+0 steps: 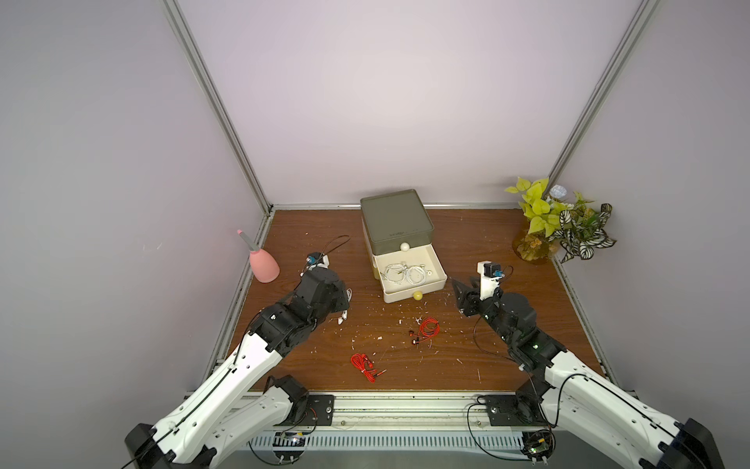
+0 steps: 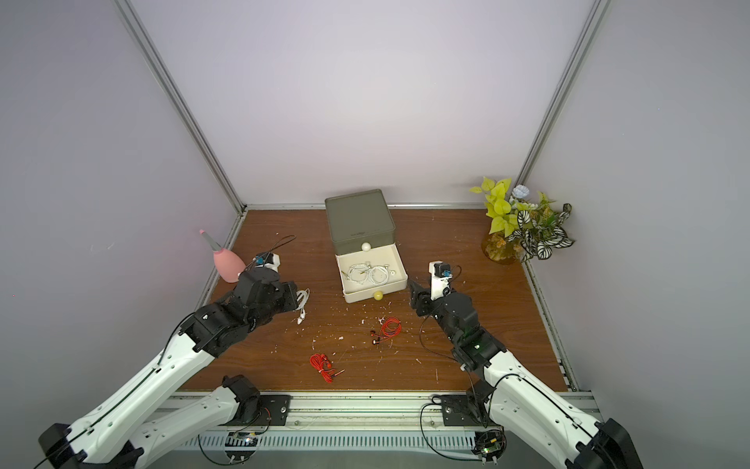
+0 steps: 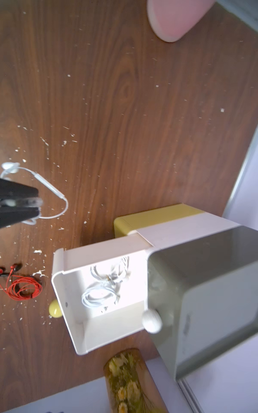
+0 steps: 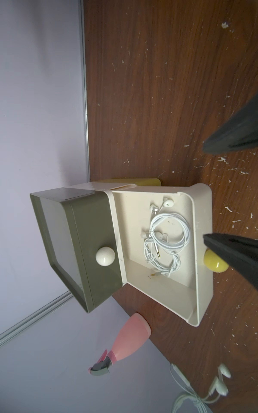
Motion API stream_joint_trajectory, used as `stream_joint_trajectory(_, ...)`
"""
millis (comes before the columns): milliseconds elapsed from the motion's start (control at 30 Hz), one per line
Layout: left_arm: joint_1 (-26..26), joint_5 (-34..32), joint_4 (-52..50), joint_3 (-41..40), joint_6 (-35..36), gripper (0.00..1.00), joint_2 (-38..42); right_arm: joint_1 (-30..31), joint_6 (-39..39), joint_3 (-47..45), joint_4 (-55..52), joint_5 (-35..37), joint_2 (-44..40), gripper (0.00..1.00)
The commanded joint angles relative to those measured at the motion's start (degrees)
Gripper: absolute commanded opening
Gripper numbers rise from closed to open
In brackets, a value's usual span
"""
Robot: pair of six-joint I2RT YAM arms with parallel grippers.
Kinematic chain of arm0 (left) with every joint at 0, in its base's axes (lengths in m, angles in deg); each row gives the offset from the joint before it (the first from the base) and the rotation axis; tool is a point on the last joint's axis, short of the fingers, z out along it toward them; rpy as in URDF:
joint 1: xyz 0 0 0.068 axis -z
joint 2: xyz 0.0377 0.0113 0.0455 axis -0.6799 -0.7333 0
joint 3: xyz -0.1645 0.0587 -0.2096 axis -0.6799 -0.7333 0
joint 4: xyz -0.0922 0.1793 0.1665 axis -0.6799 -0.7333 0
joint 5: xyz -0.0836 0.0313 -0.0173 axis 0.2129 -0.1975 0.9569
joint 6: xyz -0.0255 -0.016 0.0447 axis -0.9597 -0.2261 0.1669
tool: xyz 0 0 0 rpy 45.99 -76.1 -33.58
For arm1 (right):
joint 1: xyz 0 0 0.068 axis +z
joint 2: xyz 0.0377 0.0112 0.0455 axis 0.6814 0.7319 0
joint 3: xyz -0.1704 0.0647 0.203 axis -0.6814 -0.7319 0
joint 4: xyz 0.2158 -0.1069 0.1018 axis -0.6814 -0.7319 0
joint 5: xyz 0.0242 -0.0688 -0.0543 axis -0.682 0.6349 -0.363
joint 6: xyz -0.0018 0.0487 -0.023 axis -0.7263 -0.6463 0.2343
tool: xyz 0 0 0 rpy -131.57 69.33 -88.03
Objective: Place the wired earphones into the drawer by color
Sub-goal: Place the wired earphones in the drawer.
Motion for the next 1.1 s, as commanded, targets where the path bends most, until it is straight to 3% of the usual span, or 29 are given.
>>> stream_joint_trajectory(0, 0.48, 1.77, 5.50, 2.60, 6.19, 0.00, -0.09, -0.15, -1.41, -0.38, 0.02, 1.74, -1.56, 0.63)
stream_joint_trajectory(367, 1.10, 12.71, 26.02, 8.23, 13.00, 0.00, -7.69, -0.18, -1.94, -1.03, -1.57, 3.04, -3.96, 0.63)
stream_joint_trajectory(700, 1.71, 19.43, 41.37, 9.28, 12.11, 0.00, -16.88, -0.20, -2.45, -1.54, -3.00, 3.72, -5.64, 0.63)
stream_joint_trajectory(1067, 2.24, 23.14, 52.44, 2.93, 8.26, 0.00, -23.99, -0.17, -3.77, -1.94, -2.96, 2.46, -5.91, 0.63)
